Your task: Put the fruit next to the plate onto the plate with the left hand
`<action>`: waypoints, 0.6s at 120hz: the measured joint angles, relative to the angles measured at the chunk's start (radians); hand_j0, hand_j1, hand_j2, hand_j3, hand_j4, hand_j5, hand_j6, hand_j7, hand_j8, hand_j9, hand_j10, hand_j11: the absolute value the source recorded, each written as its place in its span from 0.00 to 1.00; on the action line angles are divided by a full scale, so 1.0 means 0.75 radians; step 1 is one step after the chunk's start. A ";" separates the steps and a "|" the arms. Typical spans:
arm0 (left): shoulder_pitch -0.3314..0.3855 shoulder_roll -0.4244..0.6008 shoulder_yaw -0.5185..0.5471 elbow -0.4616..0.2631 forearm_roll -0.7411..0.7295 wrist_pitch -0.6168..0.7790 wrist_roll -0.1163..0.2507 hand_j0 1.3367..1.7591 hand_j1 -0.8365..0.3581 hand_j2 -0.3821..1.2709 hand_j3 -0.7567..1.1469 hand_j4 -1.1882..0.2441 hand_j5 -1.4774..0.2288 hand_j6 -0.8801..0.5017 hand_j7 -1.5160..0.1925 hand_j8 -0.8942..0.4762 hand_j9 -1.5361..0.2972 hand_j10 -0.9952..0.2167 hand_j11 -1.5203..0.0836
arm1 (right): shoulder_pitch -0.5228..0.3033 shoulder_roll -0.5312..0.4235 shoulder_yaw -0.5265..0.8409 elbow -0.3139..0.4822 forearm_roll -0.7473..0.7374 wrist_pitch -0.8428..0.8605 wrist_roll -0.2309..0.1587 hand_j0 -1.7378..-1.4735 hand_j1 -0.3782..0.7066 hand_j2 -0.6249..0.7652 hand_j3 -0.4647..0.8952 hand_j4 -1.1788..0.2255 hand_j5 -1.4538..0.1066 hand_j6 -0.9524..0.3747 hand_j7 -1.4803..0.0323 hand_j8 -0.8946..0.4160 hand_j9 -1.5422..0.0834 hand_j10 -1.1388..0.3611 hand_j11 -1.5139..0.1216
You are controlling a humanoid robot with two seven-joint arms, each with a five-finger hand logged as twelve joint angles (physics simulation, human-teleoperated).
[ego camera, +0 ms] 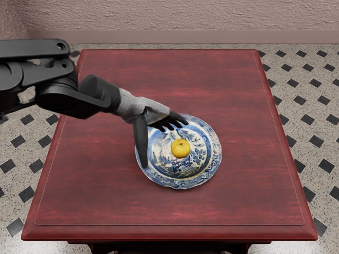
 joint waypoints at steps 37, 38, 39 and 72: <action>0.232 0.429 -0.136 0.014 -0.422 -0.209 0.000 0.76 0.99 0.23 0.40 0.82 0.86 0.63 0.88 0.65 0.83 0.81 0.94 | 0.000 0.000 0.000 0.000 0.000 0.000 0.000 0.30 0.06 0.45 0.34 0.82 0.91 0.70 0.95 0.66 0.93 0.74 0.90; 0.236 0.434 -0.137 0.017 -0.425 -0.209 0.000 0.76 0.99 0.23 0.40 0.82 0.86 0.63 0.88 0.65 0.83 0.82 0.94 | 0.000 0.000 0.000 0.000 0.000 0.000 0.000 0.30 0.06 0.45 0.34 0.82 0.91 0.70 0.95 0.66 0.93 0.74 0.90; 0.242 0.440 -0.138 0.020 -0.429 -0.210 0.000 0.76 0.99 0.23 0.40 0.82 0.86 0.63 0.88 0.65 0.83 0.82 0.94 | 0.000 0.000 0.000 0.000 0.000 0.000 0.000 0.30 0.06 0.45 0.34 0.82 0.91 0.70 0.95 0.66 0.93 0.74 0.90; 0.407 0.451 -0.269 0.154 -0.468 -0.219 0.000 0.76 0.99 0.23 0.40 0.83 0.86 0.64 0.89 0.65 0.84 0.82 0.95 | 0.000 0.000 0.000 0.000 0.000 0.000 0.000 0.30 0.06 0.45 0.34 0.82 0.91 0.70 0.95 0.66 0.93 0.74 0.90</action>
